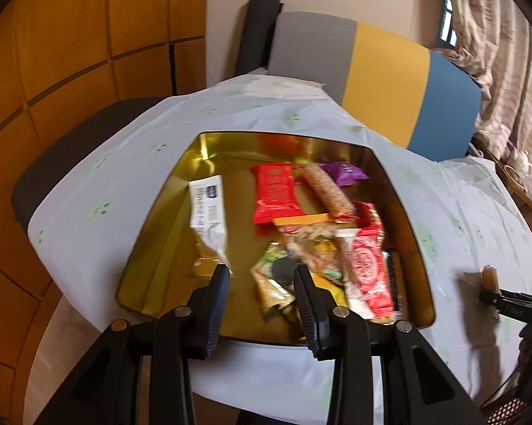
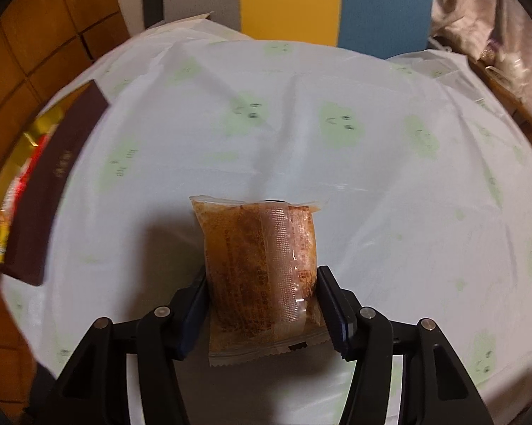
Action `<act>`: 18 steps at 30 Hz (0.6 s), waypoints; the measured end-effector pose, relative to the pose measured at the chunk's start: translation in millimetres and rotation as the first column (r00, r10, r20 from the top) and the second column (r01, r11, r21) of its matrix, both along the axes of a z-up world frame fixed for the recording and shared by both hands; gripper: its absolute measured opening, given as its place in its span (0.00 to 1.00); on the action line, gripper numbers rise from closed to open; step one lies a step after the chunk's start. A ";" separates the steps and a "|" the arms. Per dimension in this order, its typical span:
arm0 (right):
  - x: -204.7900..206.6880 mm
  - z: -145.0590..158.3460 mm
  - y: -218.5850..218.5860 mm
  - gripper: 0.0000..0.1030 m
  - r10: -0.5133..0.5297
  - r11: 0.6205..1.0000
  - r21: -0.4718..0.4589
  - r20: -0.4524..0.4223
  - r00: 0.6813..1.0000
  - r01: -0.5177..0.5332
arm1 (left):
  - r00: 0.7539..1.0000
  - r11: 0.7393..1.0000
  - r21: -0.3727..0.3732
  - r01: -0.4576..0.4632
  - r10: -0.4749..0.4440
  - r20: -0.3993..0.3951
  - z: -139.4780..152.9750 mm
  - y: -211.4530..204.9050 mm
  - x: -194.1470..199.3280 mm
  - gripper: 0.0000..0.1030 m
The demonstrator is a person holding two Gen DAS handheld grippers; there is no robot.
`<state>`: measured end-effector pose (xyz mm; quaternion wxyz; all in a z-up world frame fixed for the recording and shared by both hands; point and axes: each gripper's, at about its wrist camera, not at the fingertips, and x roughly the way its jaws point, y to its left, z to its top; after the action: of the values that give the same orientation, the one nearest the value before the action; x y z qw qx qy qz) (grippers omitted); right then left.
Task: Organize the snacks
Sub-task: 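Carry the clear brown snack bag with the right tool into the tray and release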
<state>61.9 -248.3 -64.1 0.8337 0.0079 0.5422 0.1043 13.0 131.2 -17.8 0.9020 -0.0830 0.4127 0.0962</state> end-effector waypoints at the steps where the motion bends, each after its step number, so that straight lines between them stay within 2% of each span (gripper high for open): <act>1: 0.3 5.0 6.5 0.56 0.013 1.000 0.018 0.005 1.000 -0.013 | 1.000 1.000 -0.003 -0.012 0.012 0.000 -0.6 4.0 -1.2 0.37; 5: 0.6 34.1 47.8 0.56 0.115 0.991 0.062 0.068 0.991 -0.119 | 0.999 0.999 -0.010 -0.048 0.048 0.004 -2.3 14.7 -4.9 0.37; 8: -1.7 55.0 86.3 0.56 0.211 0.973 0.069 0.115 0.971 -0.220 | 0.999 0.999 -0.010 -0.049 0.049 0.007 -2.0 17.0 -6.3 0.37; 13: -10.6 79.5 151.3 0.56 0.370 0.918 0.081 0.172 0.913 -0.388 | 0.999 0.999 -0.005 -0.043 0.043 0.019 0.9 17.5 -9.1 0.37; 18: -16.6 86.6 203.5 0.56 0.484 0.864 0.051 0.188 0.854 -0.501 | 0.999 0.999 -0.005 -0.040 0.040 0.023 1.9 18.4 -10.0 0.37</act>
<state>45.2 -44.7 22.4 0.8205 -0.0990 0.4477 0.3413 3.0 149.7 -15.9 0.9044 -0.0946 0.4007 0.1121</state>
